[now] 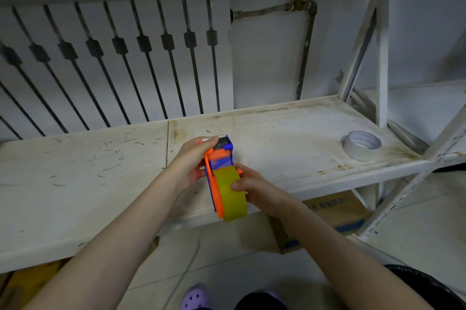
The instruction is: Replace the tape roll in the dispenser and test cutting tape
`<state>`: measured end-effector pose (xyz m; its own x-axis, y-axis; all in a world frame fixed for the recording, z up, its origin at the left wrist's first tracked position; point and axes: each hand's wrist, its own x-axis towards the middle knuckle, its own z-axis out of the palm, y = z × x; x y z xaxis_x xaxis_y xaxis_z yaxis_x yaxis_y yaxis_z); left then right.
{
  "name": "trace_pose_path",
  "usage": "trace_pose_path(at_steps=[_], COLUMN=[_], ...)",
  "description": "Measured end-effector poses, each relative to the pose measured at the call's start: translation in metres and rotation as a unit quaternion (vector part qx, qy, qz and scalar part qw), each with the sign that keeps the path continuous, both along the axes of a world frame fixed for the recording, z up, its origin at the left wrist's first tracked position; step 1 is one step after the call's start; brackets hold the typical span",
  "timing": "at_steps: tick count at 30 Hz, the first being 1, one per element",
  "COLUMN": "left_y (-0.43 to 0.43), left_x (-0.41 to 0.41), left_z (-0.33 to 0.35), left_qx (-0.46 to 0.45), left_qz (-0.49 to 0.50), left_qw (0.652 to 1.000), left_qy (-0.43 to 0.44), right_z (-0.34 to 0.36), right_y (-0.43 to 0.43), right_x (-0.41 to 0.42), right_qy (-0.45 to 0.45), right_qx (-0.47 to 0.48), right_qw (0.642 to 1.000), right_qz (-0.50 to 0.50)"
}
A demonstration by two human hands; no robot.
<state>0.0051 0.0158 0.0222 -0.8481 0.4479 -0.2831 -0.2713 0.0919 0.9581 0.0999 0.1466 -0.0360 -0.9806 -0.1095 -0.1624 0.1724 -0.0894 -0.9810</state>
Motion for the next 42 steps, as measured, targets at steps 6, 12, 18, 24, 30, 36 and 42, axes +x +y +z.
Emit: trace_pose_path(at_steps=[6, 12, 18, 24, 30, 36, 42], left_y=[0.005, 0.007, 0.010, 0.008, 0.023, 0.021, 0.021], left_x=[0.001, 0.007, 0.007, 0.013, 0.019, 0.012, 0.012], left_z=[-0.005, -0.013, -0.017, -0.029, -0.029, -0.026, -0.010], left_qx=[0.037, 0.047, 0.030, -0.028, -0.041, -0.046, -0.039], left_qz=[0.086, 0.013, 0.005, 0.019, -0.010, 0.012, 0.020], left_qw=[0.990, 0.998, 0.997, 0.998, 0.999, 0.999, 0.999], left_qy=[-0.109, -0.034, -0.070, -0.055, -0.014, -0.007, -0.013], right_z=[0.008, 0.010, 0.013, 0.021, 0.011, 0.000, -0.001], right_y=[0.003, 0.012, 0.042, 0.091, 0.113, 0.129, 0.125], right_x=[0.008, 0.014, 0.016, -0.005, -0.017, -0.016, -0.009], right_qy=[-0.021, 0.018, 0.033, -0.041, -0.120, -0.150, -0.140], right_qx=[-0.017, -0.016, 0.110, 0.511, 0.610, 0.624, 0.639], right_qw=[1.000, 0.999, 0.987, 0.808, 0.712, 0.703, 0.702], right_qz=[0.003, -0.029, -0.109, -0.289, -0.326, -0.307, -0.281])
